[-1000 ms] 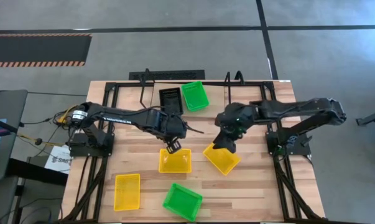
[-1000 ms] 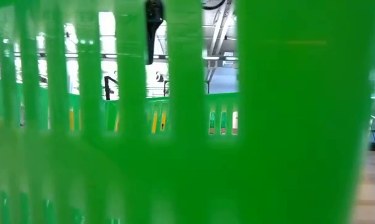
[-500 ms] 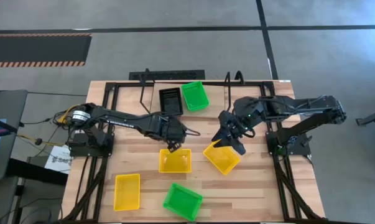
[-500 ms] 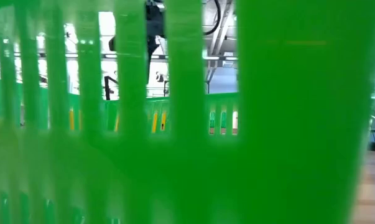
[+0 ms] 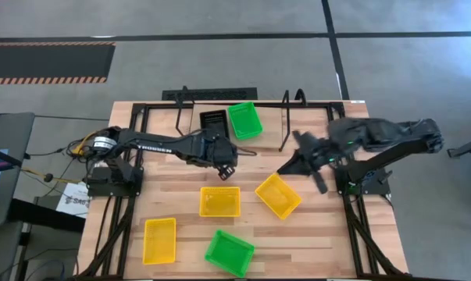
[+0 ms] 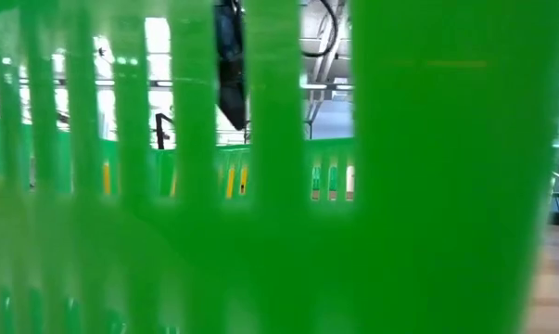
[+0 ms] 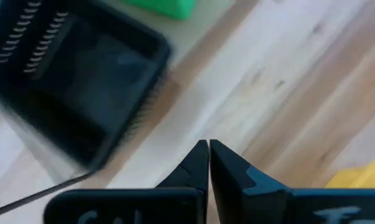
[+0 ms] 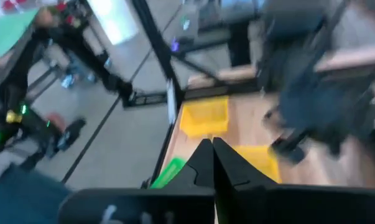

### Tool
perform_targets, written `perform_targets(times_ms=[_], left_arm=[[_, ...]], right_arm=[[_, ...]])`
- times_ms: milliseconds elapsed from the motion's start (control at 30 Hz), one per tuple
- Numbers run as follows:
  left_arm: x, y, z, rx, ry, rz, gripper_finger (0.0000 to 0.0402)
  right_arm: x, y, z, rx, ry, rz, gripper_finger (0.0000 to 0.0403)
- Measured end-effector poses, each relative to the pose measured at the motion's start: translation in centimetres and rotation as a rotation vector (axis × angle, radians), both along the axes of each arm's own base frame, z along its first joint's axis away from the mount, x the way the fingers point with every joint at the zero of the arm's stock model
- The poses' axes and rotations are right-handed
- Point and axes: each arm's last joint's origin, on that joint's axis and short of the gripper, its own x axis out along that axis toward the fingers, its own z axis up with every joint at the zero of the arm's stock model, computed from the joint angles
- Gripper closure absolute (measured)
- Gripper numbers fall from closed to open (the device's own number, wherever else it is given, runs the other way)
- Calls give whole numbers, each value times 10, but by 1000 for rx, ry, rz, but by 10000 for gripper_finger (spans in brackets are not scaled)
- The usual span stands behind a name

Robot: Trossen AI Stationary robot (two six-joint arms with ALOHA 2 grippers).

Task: Stack baskets on shelf by color
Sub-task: Adjust the black bin on the shelf

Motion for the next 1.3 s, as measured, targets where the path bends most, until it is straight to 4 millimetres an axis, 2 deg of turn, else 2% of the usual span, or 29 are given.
perform_targets(times_ms=[133,233,367,733,1000,1300], left_arm=[[8,-1,-10,-4,9,-12,401],[13,0,-29,2,92,-41,401],[15,1,-40,28,141,-38,401],[10,19,-39,218,269,-65,401],[9,32,-39,226,301,-70,401],[8,31,-38,248,307,-68,401]], right_arm=[[-25,1,14,-19,-86,-66,395],[-39,0,21,-24,-133,-99,399],[-50,0,25,-22,-162,-110,398],[-39,5,17,-44,-99,-101,400],[-39,13,17,-24,-100,-62,400],[-45,18,21,-11,-134,-34,400]])
